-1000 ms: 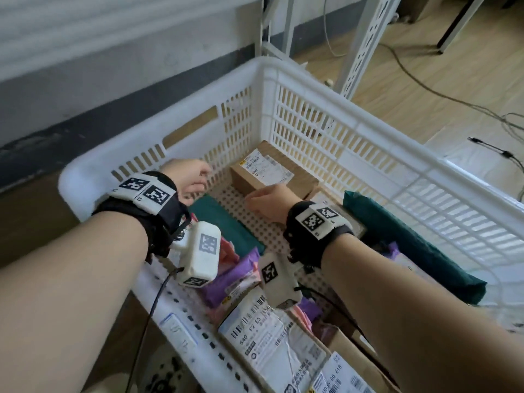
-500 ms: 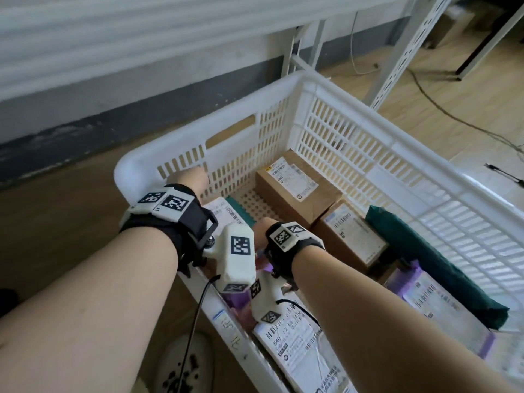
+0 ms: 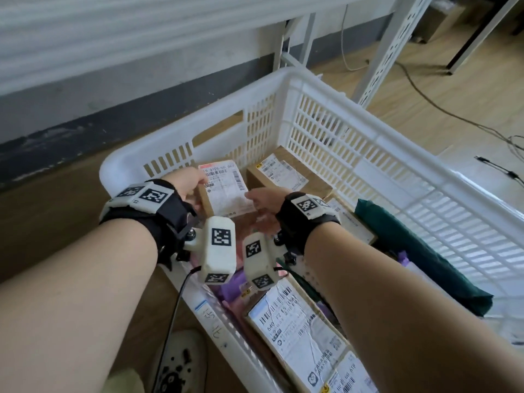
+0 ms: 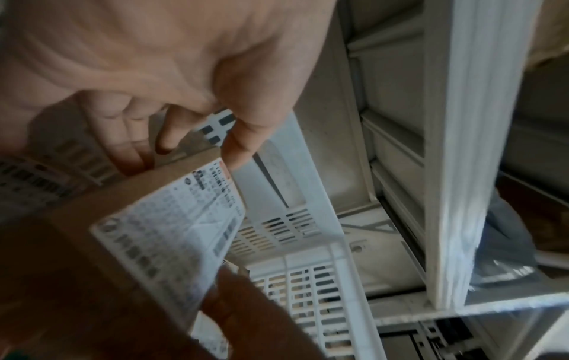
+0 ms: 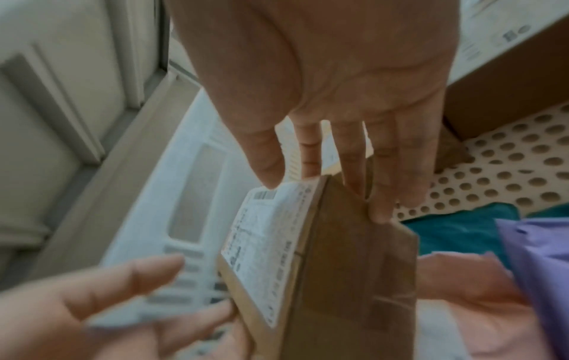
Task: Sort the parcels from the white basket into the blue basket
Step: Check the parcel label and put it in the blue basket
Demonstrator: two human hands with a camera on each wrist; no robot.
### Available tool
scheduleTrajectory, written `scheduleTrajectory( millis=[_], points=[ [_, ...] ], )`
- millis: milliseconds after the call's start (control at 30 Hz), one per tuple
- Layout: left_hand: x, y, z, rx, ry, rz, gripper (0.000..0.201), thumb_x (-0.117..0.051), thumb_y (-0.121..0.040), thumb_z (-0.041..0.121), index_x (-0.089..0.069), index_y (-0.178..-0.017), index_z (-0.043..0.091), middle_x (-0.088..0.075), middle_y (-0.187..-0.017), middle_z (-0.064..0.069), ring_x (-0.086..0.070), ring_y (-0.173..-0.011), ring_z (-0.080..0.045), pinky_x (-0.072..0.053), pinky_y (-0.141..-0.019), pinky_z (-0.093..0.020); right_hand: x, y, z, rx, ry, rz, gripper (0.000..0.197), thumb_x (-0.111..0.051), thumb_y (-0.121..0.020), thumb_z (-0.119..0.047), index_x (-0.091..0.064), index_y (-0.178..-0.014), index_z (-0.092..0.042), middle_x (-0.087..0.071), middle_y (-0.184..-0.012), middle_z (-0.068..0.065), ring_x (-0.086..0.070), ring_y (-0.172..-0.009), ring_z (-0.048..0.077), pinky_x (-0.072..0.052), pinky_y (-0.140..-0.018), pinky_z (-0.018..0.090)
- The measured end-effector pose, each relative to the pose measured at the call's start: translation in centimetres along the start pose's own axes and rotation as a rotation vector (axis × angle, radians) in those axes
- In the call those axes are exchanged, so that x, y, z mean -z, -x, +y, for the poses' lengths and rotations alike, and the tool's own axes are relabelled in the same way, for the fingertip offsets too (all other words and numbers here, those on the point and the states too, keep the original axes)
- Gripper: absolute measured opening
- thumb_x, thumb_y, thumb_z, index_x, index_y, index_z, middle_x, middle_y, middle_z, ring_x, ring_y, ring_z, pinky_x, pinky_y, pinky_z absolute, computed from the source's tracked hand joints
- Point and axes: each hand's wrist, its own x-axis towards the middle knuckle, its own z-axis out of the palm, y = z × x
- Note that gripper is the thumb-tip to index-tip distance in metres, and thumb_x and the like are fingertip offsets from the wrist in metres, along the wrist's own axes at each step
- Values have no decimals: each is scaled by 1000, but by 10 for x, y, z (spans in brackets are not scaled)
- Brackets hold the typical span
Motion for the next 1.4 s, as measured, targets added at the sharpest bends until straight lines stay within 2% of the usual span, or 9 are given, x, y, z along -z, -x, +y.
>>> scheduleTrajectory(
  millis=[133,267,567,700,800,967,1100,1233,1400],
  points=[
    [-2,-9,2,-64,134,-26,24,-44,-94,11,-52,-72,12,-59,-46,2,-54,-39,-9,-40,-45,-21,23,29,-17,53,-124,66,34,-53,-93,-37,-51,-69,-14,-53,-51,0,-46,-31,11,-38,-42,15],
    [-5,-1,-1,-64,189,-20,30,-46,-89,16,-42,-60,18,-55,-68,-1,-52,-63,-18,-41,-60,-26,39,47,-20,133,-243,70,41,-53,-93,-34,-42,-59,-15,-48,-61,2,-47,-56,16,-41,-55,21],
    [-16,65,-20,-180,300,-178,33,-43,-95,25,-49,-63,19,-60,-62,1,-58,-59,-14,-49,-55,-22,51,126,9,340,-352,91,15,-57,-92,-23,-57,-78,-16,-54,-70,2,-57,-67,17,-49,-63,26],
    [-14,117,-10,-289,295,-218,35,-41,-94,28,-49,-60,22,-59,-50,7,-56,-44,-10,-44,-48,-15,65,179,20,399,-366,103,6,-57,-91,-25,-61,-88,-22,-60,-75,-2,-60,-77,13,-40,-90,34],
    [-12,158,-6,-320,298,-293,31,-43,-91,26,-51,-62,22,-61,-62,4,-54,-56,-13,-46,-54,-19,73,217,27,421,-391,115,7,-58,-91,-29,-64,-90,-25,-63,-82,-3,-60,-92,16,-32,-108,46],
    [-20,203,-20,-360,349,-351,28,-43,-92,26,-50,-65,22,-59,-67,2,-54,-64,-15,-40,-64,-28,70,266,45,495,-414,90,10,-57,-92,-26,-62,-101,-24,-57,-107,6,-54,-100,22,-42,-99,41],
    [-28,222,-27,-395,327,-408,30,-41,-93,27,-49,-65,23,-60,-62,3,-54,-63,-14,-41,-62,-25,76,280,67,491,-484,117,38,-66,-81,-33,-58,-116,-22,-53,-130,10,-51,-120,28,-36,-106,55],
    [-39,228,-34,-390,311,-397,31,-38,-94,27,-49,-65,21,-60,-64,3,-53,-65,-16,-42,-61,-26,81,285,79,503,-497,116,53,-63,-84,-31,-49,-132,-13,-58,-110,12,-58,-101,27,-41,-101,52],
    [-46,225,-30,-371,313,-396,31,-38,-93,26,-49,-64,21,-60,-69,1,-53,-69,-17,-42,-62,-27,85,284,80,512,-516,130,23,-58,-86,-29,-59,-108,-19,-61,-107,11,-58,-98,25,-44,-97,45]
  ],
)
